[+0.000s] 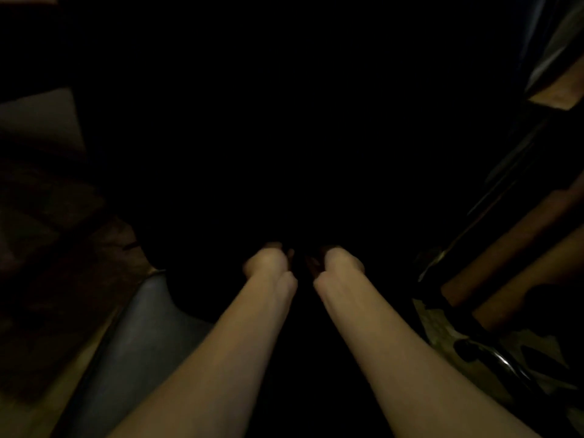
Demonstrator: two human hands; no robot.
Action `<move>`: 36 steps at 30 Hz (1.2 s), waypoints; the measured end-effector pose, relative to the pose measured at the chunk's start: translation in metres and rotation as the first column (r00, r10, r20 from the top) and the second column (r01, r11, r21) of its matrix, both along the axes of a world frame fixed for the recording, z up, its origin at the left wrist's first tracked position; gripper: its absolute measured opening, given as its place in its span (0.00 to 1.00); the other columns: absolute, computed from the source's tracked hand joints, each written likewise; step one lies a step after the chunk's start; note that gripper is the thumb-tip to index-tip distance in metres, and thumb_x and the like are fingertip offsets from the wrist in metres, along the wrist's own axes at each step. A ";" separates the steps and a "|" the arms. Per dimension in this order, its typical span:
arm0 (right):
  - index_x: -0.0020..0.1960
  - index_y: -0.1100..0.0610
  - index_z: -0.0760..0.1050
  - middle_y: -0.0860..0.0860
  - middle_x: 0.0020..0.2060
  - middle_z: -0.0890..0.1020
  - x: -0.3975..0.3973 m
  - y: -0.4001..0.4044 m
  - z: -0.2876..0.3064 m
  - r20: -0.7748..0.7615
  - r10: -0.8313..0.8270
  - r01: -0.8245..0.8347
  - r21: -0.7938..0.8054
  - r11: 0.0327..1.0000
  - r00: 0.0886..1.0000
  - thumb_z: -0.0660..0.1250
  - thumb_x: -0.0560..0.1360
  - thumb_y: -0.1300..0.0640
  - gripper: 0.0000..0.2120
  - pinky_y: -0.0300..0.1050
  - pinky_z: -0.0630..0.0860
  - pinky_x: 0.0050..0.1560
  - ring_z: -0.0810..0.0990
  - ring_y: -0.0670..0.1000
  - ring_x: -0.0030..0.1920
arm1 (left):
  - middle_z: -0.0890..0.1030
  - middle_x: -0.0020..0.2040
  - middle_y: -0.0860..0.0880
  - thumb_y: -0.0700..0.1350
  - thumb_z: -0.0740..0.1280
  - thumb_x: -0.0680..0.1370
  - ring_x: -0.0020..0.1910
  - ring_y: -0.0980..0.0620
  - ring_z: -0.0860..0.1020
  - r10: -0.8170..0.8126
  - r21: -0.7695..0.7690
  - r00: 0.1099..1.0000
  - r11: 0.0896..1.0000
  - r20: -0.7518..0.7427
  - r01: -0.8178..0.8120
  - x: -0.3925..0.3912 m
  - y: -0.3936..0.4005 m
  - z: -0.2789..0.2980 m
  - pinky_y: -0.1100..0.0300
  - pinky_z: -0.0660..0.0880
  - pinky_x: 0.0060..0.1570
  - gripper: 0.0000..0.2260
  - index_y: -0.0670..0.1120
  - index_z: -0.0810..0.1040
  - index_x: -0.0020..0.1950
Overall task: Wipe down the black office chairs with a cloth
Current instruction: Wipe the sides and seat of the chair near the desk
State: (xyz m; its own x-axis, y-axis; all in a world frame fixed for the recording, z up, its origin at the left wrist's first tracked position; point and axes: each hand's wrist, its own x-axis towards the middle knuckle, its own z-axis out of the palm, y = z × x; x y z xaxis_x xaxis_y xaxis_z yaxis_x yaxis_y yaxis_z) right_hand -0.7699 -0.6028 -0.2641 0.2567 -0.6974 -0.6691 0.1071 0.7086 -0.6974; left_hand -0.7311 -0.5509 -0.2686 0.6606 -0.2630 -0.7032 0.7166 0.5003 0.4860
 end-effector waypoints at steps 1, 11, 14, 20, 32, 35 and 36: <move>0.52 0.65 0.78 0.62 0.46 0.82 -0.012 -0.019 -0.006 -0.018 -0.034 0.033 -0.008 0.999 0.999 0.60 0.76 0.70 0.09 0.58 0.82 0.40 0.82 0.61 0.42 | 0.75 0.38 0.44 0.32 0.58 0.80 0.33 0.50 0.74 -0.020 -0.017 1.000 1.000 -0.018 0.020 -0.015 -0.016 -0.001 0.63 0.73 0.20 0.08 0.38 0.76 0.52; 0.50 0.64 0.76 0.59 0.41 0.79 0.019 0.020 -0.029 0.112 0.145 -0.151 0.043 0.988 0.983 0.59 0.80 0.65 0.08 0.44 0.77 0.23 0.78 0.57 0.38 | 0.81 0.56 0.39 0.33 0.61 0.79 0.48 0.44 0.81 0.198 0.045 0.980 0.979 0.033 -0.199 0.025 0.031 -0.024 0.53 0.82 0.42 0.12 0.38 0.77 0.61; 0.49 0.64 0.77 0.59 0.40 0.79 0.058 0.069 -0.028 0.148 0.226 -0.240 0.079 0.968 0.963 0.61 0.79 0.65 0.06 0.45 0.78 0.26 0.78 0.57 0.36 | 0.79 0.54 0.40 0.29 0.61 0.77 0.51 0.41 0.80 0.309 0.107 0.946 0.942 0.095 -0.319 0.061 0.082 -0.020 0.51 0.81 0.42 0.10 0.38 0.76 0.55; 0.61 0.65 0.75 0.62 0.56 0.80 0.125 0.165 -0.022 0.178 0.266 -0.289 0.120 0.950 0.947 0.59 0.81 0.63 0.12 0.49 0.80 0.41 0.80 0.59 0.46 | 0.79 0.46 0.41 0.33 0.65 0.78 0.41 0.47 0.80 0.281 0.170 0.941 0.934 0.190 -0.313 0.122 0.172 -0.008 0.62 0.80 0.30 0.04 0.38 0.78 0.51; 0.60 0.65 0.74 0.59 0.45 0.78 0.102 0.132 -0.034 0.054 0.169 -0.169 -0.012 0.986 0.984 0.58 0.79 0.67 0.12 0.59 0.80 0.51 0.81 0.62 0.48 | 0.79 0.43 0.43 0.33 0.62 0.78 0.41 0.44 0.80 0.101 0.344 0.948 0.916 0.302 -0.207 0.093 0.112 -0.038 0.51 0.80 0.41 0.06 0.41 0.75 0.44; 0.61 0.68 0.73 0.60 0.45 0.78 0.082 0.099 -0.041 -0.005 0.137 -0.137 -0.020 0.990 0.991 0.57 0.79 0.68 0.12 0.55 0.80 0.49 0.80 0.61 0.47 | 0.79 0.57 0.42 0.39 0.62 0.79 0.56 0.42 0.79 -0.027 0.524 0.949 0.838 0.314 -0.150 0.083 0.080 -0.054 0.49 0.78 0.56 0.11 0.40 0.75 0.60; 0.62 0.68 0.73 0.61 0.48 0.79 0.077 0.090 -0.043 -0.028 0.127 -0.128 -0.025 0.991 0.991 0.58 0.79 0.68 0.12 0.54 0.80 0.49 0.80 0.61 0.48 | 0.78 0.61 0.41 0.41 0.61 0.79 0.60 0.42 0.77 -0.075 0.574 0.949 0.810 0.307 -0.122 0.079 0.070 -0.056 0.50 0.76 0.59 0.15 0.39 0.73 0.65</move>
State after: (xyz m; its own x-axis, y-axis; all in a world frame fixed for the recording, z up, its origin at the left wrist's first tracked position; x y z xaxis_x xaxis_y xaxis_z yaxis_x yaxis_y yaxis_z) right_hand -0.6928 -0.5133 -0.3067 0.3276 -0.6777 -0.6584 -0.0015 0.6964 -0.7176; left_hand -0.6520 -0.4805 -0.3244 0.8637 0.1470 -0.4821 0.4773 0.0685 0.8760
